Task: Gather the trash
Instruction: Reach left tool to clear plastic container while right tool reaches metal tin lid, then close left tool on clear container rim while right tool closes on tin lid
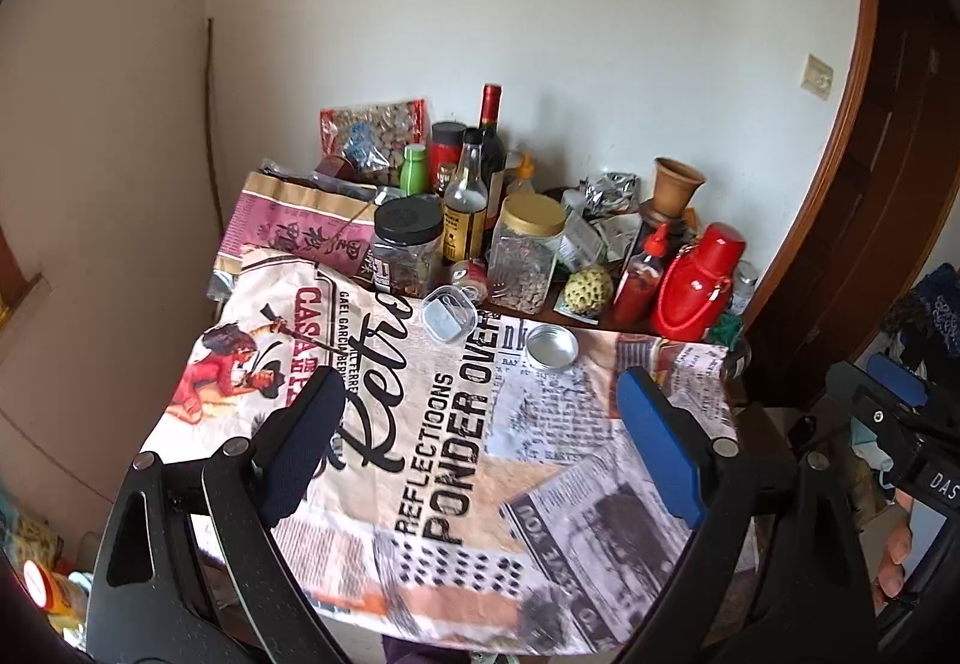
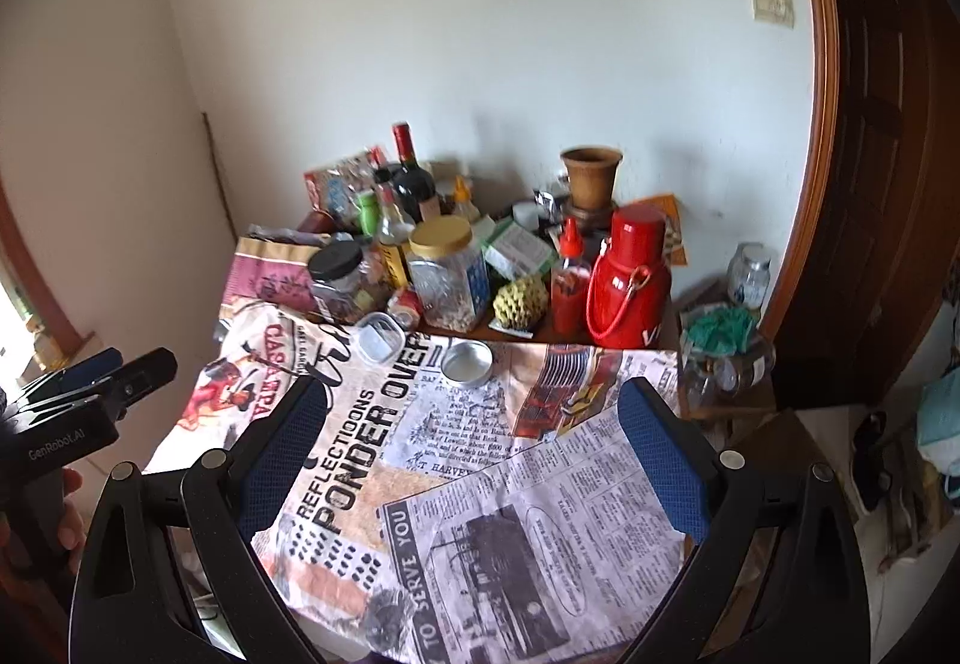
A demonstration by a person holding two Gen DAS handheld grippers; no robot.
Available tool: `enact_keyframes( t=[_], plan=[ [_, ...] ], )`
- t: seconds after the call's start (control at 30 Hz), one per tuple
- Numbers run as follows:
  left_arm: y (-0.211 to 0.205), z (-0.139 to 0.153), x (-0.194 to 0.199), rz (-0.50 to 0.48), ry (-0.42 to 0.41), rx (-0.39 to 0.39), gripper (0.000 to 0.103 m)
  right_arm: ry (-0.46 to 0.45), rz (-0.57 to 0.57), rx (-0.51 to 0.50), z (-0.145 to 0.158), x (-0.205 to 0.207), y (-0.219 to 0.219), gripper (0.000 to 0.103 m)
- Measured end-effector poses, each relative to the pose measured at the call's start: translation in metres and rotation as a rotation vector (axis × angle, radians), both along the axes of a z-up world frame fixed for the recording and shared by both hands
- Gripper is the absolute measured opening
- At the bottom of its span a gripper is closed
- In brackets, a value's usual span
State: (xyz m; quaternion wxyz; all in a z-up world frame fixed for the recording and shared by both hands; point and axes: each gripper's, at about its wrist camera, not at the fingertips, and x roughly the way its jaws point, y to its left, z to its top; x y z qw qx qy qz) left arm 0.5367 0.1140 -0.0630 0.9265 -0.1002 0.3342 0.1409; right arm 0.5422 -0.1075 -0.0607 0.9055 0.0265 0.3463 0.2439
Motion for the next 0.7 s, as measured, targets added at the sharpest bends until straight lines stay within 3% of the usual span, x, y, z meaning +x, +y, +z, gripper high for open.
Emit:
enact_keyframes(
  t=[0.23,0.43,0.53,0.63,0.7],
  plan=[
    [0.062,-0.046,0.078,-0.068,0.106,-0.035,0.092,0.169,-0.092,-0.022,-0.05,0.066,0.051,0.097],
    [0.105,-0.108,0.153,-0.111,0.202,-0.086,0.092,0.299,-0.118,-0.025,-0.11,0.126,0.09,0.097],
    [0.119,-0.14,0.185,-0.116,0.23,-0.096,0.082,0.352,-0.129,-0.033,-0.144,0.153,0.106,0.096],
    [0.134,-0.174,0.214,-0.105,0.256,-0.15,0.07,0.418,-0.132,-0.021,-0.175,0.176,0.117,0.083],
    [0.143,-0.193,0.229,-0.106,0.265,-0.194,0.059,0.462,-0.127,-0.007,-0.196,0.189,0.121,0.069]
  ],
)
